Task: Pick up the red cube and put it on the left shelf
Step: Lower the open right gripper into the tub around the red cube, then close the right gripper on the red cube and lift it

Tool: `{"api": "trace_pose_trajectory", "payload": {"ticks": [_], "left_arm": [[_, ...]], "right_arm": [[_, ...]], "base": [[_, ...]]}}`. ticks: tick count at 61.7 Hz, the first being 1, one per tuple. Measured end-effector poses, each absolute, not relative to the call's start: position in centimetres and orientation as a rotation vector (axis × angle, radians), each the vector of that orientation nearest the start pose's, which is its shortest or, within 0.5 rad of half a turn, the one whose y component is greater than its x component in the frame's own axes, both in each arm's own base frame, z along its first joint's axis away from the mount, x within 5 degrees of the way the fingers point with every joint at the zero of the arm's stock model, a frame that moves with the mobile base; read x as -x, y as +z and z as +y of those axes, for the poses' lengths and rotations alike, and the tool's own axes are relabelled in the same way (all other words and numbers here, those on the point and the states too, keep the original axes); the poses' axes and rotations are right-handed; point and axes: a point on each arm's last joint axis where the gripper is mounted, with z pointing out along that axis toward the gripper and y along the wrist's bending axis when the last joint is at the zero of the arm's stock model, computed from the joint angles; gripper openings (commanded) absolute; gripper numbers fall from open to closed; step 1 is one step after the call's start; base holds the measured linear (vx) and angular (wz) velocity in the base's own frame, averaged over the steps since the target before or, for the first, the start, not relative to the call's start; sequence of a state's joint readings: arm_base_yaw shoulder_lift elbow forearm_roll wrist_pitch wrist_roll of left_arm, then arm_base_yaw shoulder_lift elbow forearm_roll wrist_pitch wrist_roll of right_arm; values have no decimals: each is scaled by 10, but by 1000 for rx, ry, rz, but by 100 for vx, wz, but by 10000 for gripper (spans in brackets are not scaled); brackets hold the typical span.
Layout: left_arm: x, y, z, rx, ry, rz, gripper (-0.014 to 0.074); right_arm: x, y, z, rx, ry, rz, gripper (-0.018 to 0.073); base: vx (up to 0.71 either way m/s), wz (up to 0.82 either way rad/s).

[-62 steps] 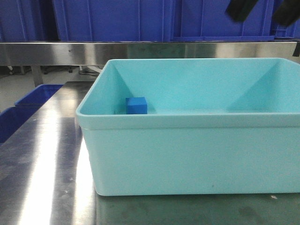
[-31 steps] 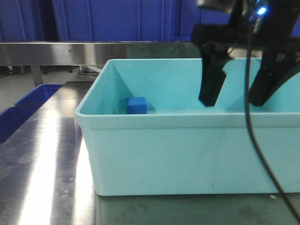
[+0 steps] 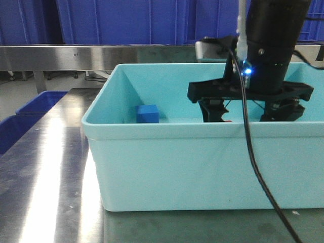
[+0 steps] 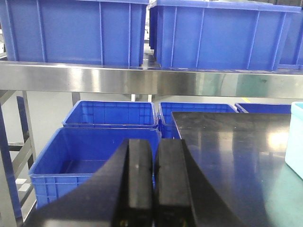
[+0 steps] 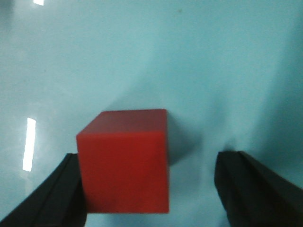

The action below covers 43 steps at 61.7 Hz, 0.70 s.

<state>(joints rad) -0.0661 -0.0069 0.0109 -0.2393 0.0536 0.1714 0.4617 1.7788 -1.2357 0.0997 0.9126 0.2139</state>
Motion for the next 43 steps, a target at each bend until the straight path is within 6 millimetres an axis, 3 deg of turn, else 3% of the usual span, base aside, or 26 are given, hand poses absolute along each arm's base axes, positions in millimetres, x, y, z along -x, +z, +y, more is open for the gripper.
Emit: {"api": "trace_pose_trajectory", "payload": {"ticks": [17, 23, 29, 40, 43], "left_arm": [[-56, 205, -5, -9, -116, 1541, 102], [-56, 205, -5, -9, -116, 1541, 102], [-56, 205, -5, -9, -116, 1541, 102], [-56, 205, -5, -9, -116, 1541, 102], [-56, 205, -5, -9, -116, 1541, 102]], "right_arm": [[-317, 212, 165, 275, 240, 2895, 613], [-318, 212, 165, 273, 247, 2878, 575], [-319, 212, 166, 274, 248, 2872, 426], [-319, 211, 166, 277, 247, 2874, 43], [-319, 211, 166, 282, 246, 2873, 60]], "base": [[0, 0], [0, 0], [0, 0], [0, 0], [0, 0]]}}
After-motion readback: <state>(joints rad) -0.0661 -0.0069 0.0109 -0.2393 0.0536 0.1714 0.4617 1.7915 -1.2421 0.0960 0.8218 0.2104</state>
